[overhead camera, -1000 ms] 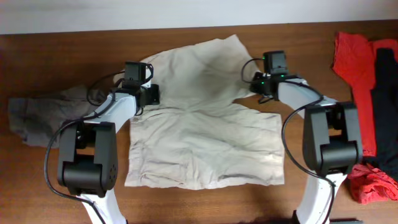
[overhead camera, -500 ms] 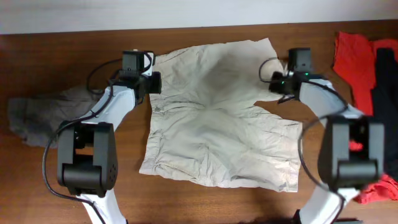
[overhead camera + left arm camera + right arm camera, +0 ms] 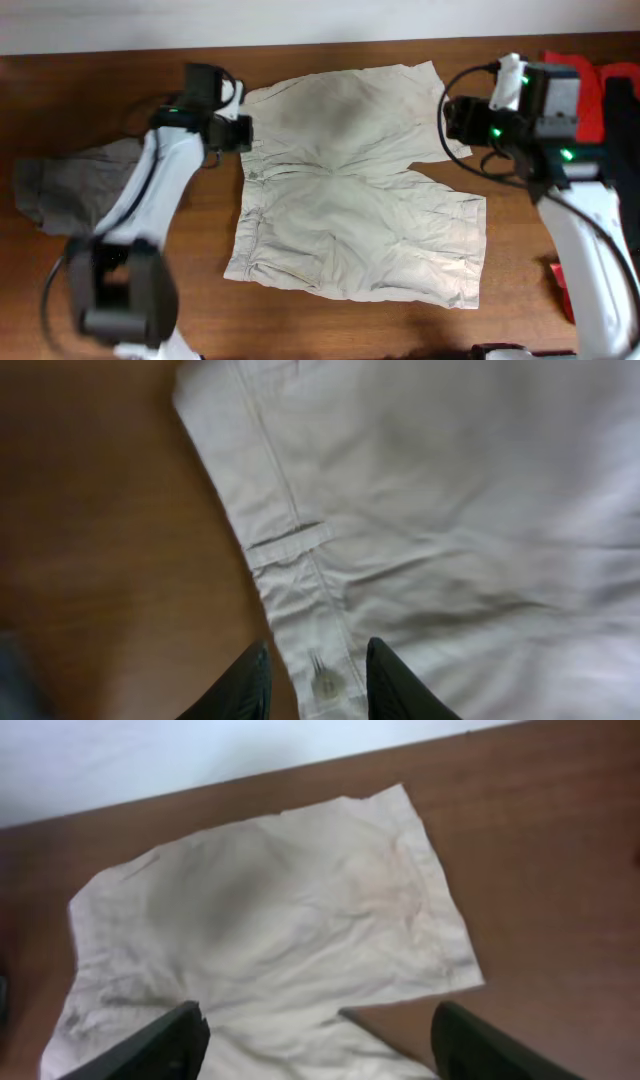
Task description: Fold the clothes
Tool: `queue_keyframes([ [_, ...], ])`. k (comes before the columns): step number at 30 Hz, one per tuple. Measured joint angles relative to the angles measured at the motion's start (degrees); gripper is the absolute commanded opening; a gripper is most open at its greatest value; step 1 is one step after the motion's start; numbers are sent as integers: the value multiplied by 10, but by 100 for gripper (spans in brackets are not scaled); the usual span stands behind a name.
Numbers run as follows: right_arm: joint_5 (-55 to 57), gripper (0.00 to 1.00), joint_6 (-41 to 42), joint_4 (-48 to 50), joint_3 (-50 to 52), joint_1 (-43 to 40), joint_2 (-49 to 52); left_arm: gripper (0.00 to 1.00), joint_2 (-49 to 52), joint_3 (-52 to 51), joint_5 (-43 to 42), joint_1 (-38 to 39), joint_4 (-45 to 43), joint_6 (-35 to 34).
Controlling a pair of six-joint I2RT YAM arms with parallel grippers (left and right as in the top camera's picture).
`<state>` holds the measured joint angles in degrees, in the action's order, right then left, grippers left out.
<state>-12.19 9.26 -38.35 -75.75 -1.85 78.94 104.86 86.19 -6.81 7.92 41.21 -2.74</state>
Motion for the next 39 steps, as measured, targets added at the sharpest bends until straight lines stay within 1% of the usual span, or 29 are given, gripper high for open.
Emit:
queue_keyframes([
  [2, 0, 84, 2, -40, 0, 0, -38, 43, -64, 8, 12, 0, 25, 0],
  [6, -2, 85, 14, -104, 0, 0, -95, 47, -194, 27, 38, 0, 75, 2],
  [7, -3, 85, 17, -121, 0, 0, -108, 50, -222, 30, 43, 0, 91, 2],
  [9, -4, 85, 28, -146, 0, 0, -127, 60, -262, 33, 49, 0, 125, 2],
  [11, -4, 86, 41, -176, 0, 0, -141, 58, -285, 33, 54, 0, 156, 2],
  [13, -6, 87, 47, -203, 0, 0, -153, 52, -292, 33, 56, 0, 184, 1],
  [14, -6, 91, 49, -210, 0, 0, -156, 51, -292, 33, 56, 0, 197, 2],
  [15, -7, 93, 52, -220, 0, 0, -160, 51, -292, 33, 56, 0, 205, 2],
  [17, -8, 94, 56, -239, 0, 0, -166, 50, -292, 32, 54, 0, 226, 2],
  [19, -9, 93, 58, -259, 0, 0, -170, 46, -293, 32, 53, 0, 254, 1],
  [22, -10, 93, 66, -292, 0, 0, -175, 45, -294, 28, 51, 0, 295, -1],
  [23, -10, 93, 70, -304, 0, 0, -176, 42, -294, 24, 51, 0, 303, -3],
  [24, -10, 93, 75, -318, 0, 0, -177, 42, -294, 17, 51, 0, 308, -5],
  [27, -9, 94, 88, -355, 0, 0, -176, 43, -296, -19, 51, 0, 310, -17],
  [32, -1, 94, 109, -367, 23, 0, -168, 44, -297, -141, 49, 0, 246, -49],
  [34, 3, 95, 123, -366, 58, 0, -155, 51, -296, -202, 41, 0, 204, -66],
  [37, 5, 97, 146, -361, 111, 0, -136, 59, -296, -270, 29, 0, 159, -88],
  [39, 6, 98, 160, -353, 144, 0, -130, 61, -296, -310, 20, 0, 136, -104],
])
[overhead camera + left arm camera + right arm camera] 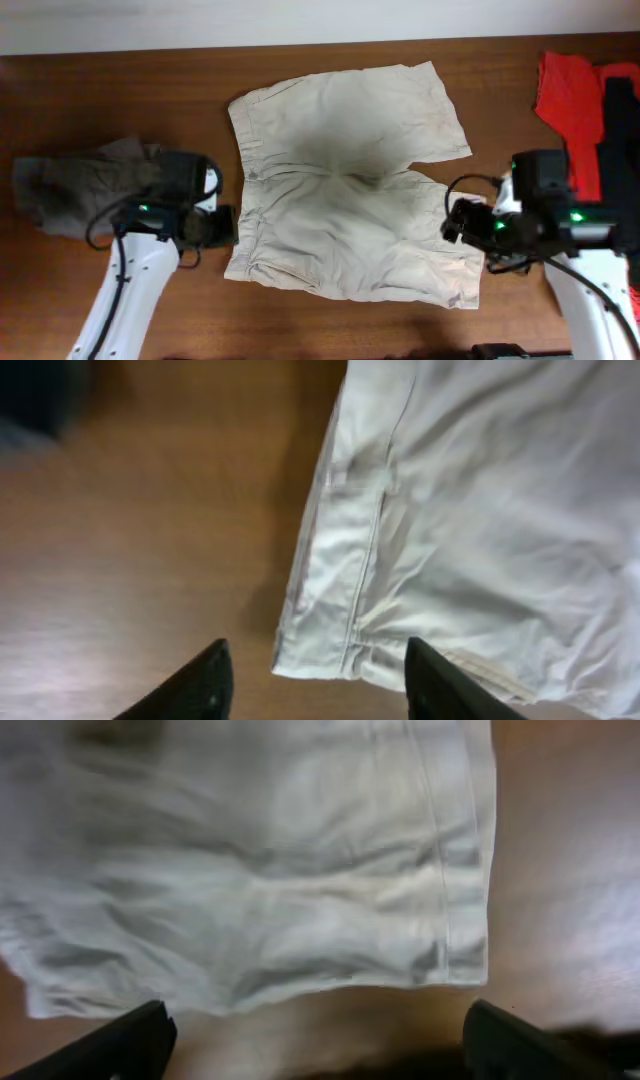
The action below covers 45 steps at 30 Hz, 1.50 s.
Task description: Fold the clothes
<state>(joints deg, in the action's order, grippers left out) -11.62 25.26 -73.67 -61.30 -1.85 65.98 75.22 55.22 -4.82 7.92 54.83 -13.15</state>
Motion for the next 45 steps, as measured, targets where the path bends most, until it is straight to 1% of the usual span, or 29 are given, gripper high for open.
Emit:
queue_keyframes([
  [1, 0, 100, 8, 5, 17, 0, 1, 63, 0, -18, -8, 0, -10, -7],
  [3, 1, 99, 21, 9, 46, 0, 2, 67, 0, -51, -24, 0, -28, -17],
  [6, 1, 99, 41, 18, 89, 0, 2, 70, 0, -86, -46, 0, -49, -28],
  [11, -1, 99, 67, 49, 164, 0, 3, 70, 0, -135, -64, 0, -94, -41],
  [14, -5, 99, 82, 72, 199, 0, 2, 69, 0, -149, -68, 0, -106, -51],
  [17, -10, 99, 95, 82, 231, 0, 2, 69, 0, -155, -75, 0, -99, -56],
  [20, -12, 99, 103, 85, 252, 0, 2, 68, 0, -155, -91, 0, -92, -60],
  [24, -16, 99, 120, 113, 277, 0, 2, 68, 2, -156, -101, 0, -90, -62],
  [28, -20, 99, 132, 128, 290, 0, 2, 69, 27, -156, -102, 0, -79, -64],
  [32, -21, 100, 141, 161, 297, 0, 2, 70, 67, -156, -102, 0, -96, -71],
  [37, -25, 89, 161, 209, 313, 0, 2, 69, 105, -148, -109, -1, -107, -80],
  [38, -25, 87, 164, 214, 317, 0, 2, 68, 110, -145, -110, -1, -106, -82],
  [40, -25, 82, 169, 219, 323, 0, 2, 59, 117, -140, -112, -2, -104, -86],
  [42, -24, 75, 169, 223, 325, 0, 3, 50, 122, -138, -112, -4, -104, -90],
  [44, -20, 68, 172, 230, 326, 0, 4, 39, 124, -139, -110, -6, -104, -90],
  [45, -15, 59, 171, 234, 326, 0, 7, 32, 125, -139, -110, -7, -106, -92],
])
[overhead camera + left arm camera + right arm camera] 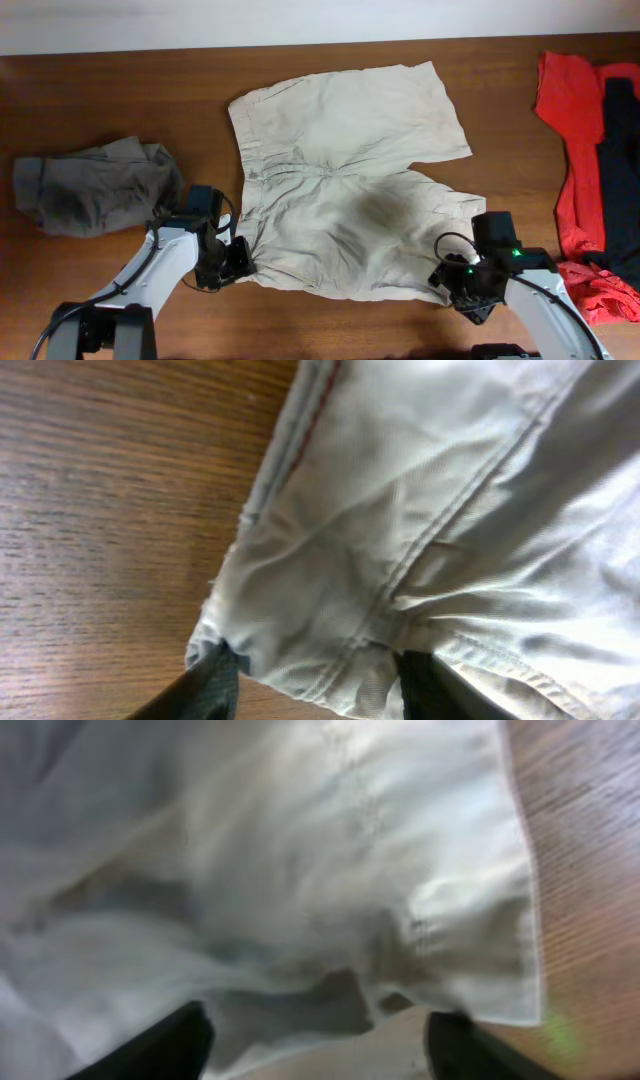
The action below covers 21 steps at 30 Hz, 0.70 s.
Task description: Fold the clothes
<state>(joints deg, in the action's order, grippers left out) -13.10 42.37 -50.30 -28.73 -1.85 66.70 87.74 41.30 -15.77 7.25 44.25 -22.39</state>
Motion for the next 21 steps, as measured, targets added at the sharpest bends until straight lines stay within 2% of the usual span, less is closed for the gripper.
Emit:
queue_keyframes([
  [3, 9, 44, 3, 11, 0, 0, 7, 18, 5, 0, -1, 0, -4, 0],
  [7, 19, 22, 3, 14, 0, 0, 12, 10, 7, -1, -6, 0, -8, 2],
  [8, 19, 19, 6, 15, 0, 0, 12, 9, 8, -1, -8, 0, -8, 3],
  [9, 20, 21, 6, 16, 0, 0, 12, 9, 8, -1, -9, 0, -9, 2],
  [10, 22, 32, 7, 19, 0, 0, 12, 9, 8, -1, -10, 0, -9, 3],
  [11, 22, 53, 7, 20, 0, 0, 12, 9, 8, -1, -10, 0, -9, 2],
  [12, 21, 68, 5, 20, 0, 0, 12, 10, 8, -1, -10, 0, -9, 2],
  [13, 17, 75, 8, 17, 0, 0, 12, 13, 8, -1, -10, 0, -9, 2],
  [17, 10, 96, 6, -16, 0, 0, 12, 27, 8, -1, -12, 0, -8, 2],
  [19, 10, 98, 7, -41, 0, 0, 12, 39, 7, -1, -19, 0, -6, 3],
  [21, 10, 98, 7, -46, 0, 0, 12, 43, 5, -1, -27, 1, -5, 2],
])
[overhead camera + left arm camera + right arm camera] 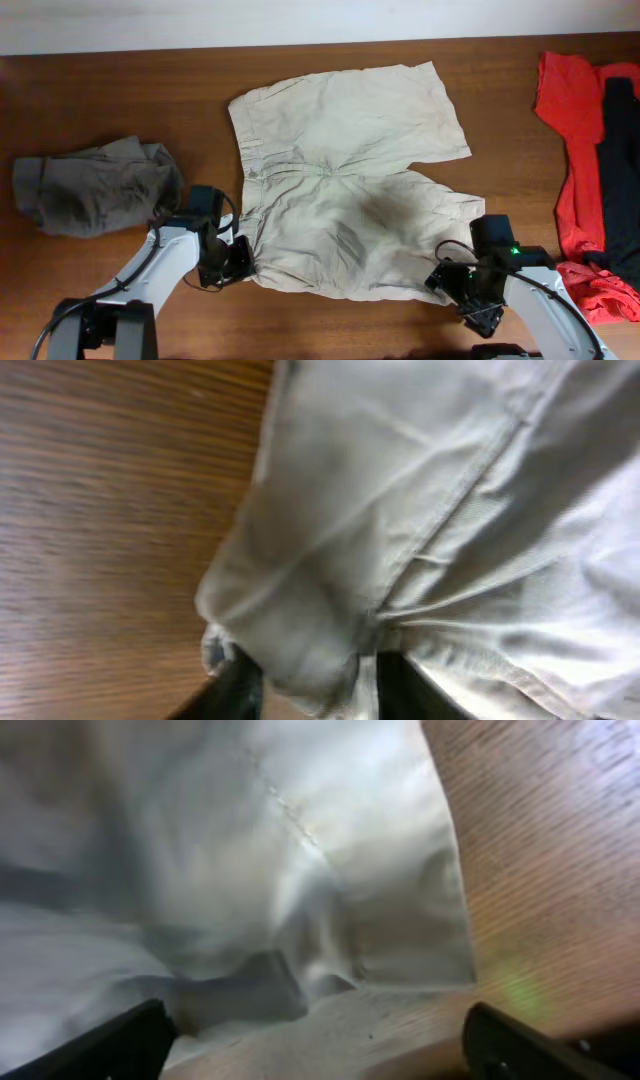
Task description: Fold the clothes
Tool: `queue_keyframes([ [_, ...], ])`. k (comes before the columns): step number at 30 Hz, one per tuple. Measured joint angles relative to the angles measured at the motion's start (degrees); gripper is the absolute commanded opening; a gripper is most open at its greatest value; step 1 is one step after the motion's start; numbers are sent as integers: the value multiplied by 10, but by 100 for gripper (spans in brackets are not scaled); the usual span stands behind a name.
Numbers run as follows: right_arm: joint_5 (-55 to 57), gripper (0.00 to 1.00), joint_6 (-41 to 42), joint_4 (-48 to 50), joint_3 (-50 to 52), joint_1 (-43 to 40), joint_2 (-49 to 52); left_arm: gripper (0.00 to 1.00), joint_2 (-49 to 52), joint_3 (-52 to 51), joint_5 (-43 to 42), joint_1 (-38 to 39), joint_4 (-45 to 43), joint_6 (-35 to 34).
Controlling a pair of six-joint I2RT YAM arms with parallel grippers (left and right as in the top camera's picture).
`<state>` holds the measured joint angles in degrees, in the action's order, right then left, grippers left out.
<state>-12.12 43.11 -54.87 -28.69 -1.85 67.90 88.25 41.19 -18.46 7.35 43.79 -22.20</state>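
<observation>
Beige shorts lie spread flat on the brown table, waistband to the left and legs to the right. My left gripper is at the near left waistband corner. In the left wrist view its fingers are shut on a bunched fold of the shorts. My right gripper sits low at the near right leg hem. It stands wide open, with the edge of the shorts lying on the wood between its fingers.
A crumpled grey garment lies at the left, close to my left arm. A red garment and a black one lie at the right edge. The table's near edge is just behind both grippers.
My left fingers, then wide apart around the waistband corner, have closed in on it and the cloth is bunched between them. My right gripper stays open at the hem, slightly shifted.
Both grippers were first at the far side of the shorts, left at the waistband and right near the far leg. Then they stood beside the near half. Then both were down at the near corners, open. Now the left is shut on its corner.
</observation>
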Motion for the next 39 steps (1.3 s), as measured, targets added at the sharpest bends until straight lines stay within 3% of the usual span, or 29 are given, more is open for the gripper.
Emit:
queue_keyframes([
  [4, 5, 83, 16, 2, 0, 0, 0, 43, -2, 0, -7, 1, 2, 1],
  [6, 8, 61, 24, 11, 0, 0, 0, 47, -2, 0, -7, 1, 3, 1],
  [8, 11, 47, 38, 22, 1, 0, 0, 48, -2, 0, -11, 1, 3, 1],
  [12, 16, 4, 52, 49, 14, 0, 0, 49, -2, 0, -13, 1, 5, 1],
  [22, 17, 4, 50, 50, 22, 0, 0, 49, -2, 0, -14, 1, 5, 1],
  [25, 14, 4, 1, 36, 3, 0, 0, 37, -2, 0, -14, 1, 6, 2],
  [29, 0, 4, -64, -6, -57, 0, -25, 6, -2, -2, -4, 1, 11, 4],
  [30, -1, 4, -79, -25, -80, 0, -34, 2, -2, -5, -4, 1, 11, 8],
  [39, -8, 4, -121, -87, -183, 0, -65, 1, -42, -10, -4, 2, 16, 7],
])
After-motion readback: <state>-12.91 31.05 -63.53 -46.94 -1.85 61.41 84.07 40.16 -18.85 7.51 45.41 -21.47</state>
